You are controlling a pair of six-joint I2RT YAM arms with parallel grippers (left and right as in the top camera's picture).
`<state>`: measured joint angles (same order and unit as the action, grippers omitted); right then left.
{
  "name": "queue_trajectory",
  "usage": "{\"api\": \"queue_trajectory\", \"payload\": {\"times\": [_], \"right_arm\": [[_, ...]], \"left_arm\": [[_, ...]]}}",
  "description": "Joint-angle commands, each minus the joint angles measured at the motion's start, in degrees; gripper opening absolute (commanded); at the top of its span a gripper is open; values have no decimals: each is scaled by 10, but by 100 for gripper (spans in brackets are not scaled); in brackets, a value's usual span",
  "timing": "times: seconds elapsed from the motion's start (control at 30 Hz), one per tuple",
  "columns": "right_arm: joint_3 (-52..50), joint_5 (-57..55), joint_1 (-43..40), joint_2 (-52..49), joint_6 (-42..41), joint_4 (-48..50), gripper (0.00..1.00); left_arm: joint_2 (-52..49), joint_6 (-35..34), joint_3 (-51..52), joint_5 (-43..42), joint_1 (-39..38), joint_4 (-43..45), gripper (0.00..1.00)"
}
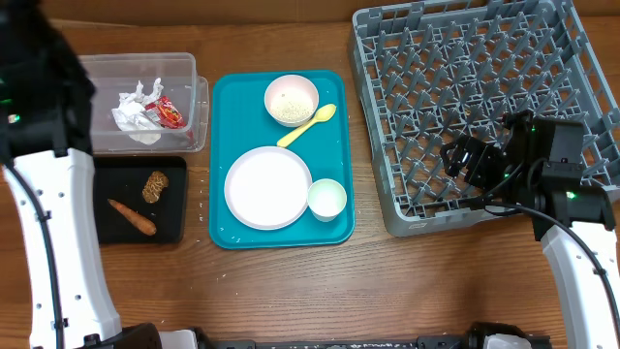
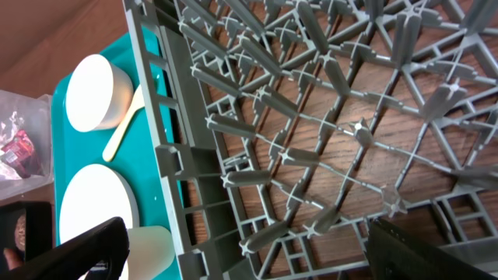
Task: Sort waste into correct bins and load items into the dishwasher
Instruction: 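Bring the empty bowl back and set it on the white plate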
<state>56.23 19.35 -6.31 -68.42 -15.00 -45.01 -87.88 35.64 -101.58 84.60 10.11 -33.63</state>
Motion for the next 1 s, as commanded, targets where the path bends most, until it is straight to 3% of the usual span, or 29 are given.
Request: {"api": "queue_trajectory", "payload": {"times": [0.0,0.07,0.23,0.27,0.33,0.37,0.43,0.53,0.6,0.73,0.8,0.97], "right_arm": [[11,5,-2,2,-2,5,100],[12,5,-1,2,-2,7,100],[12,5,-1,2,-2,7,100],[11,5,-2,2,-2,8,100],[12,5,-2,2,-2,8,100],[12,5,-2,2,-2,8,100],[12,5,-2,2,-2,8,100],[12,5,-1,2,-2,7,100],[11,5,-2,2,-2,6,100],[11,4,-2,2,-2,-2,100],[11,4,-2,2,-2,-3,100],[11,2,-2,2,-1,-3,100]], "left_arm": [[5,-293,0,-156,-43,-77,4],[5,-322,0,-357,-47,-114,4],[4,-367,0,-951,-31,-146,4],[3,-376,0,-1007,-31,-146,4],[-5,-398,0,-1209,-42,-137,4],[-10,-403,0,-1253,-49,-135,4],[-22,-421,0,-1290,-68,-142,4],[-40,-432,0,-1280,-101,-195,4],[-55,-432,0,-1240,-120,-255,4],[-96,-432,0,-1057,-159,-390,4],[-130,-431,2,-1005,-177,-431,4],[-187,-415,47,-1028,-199,-420,4]]}}
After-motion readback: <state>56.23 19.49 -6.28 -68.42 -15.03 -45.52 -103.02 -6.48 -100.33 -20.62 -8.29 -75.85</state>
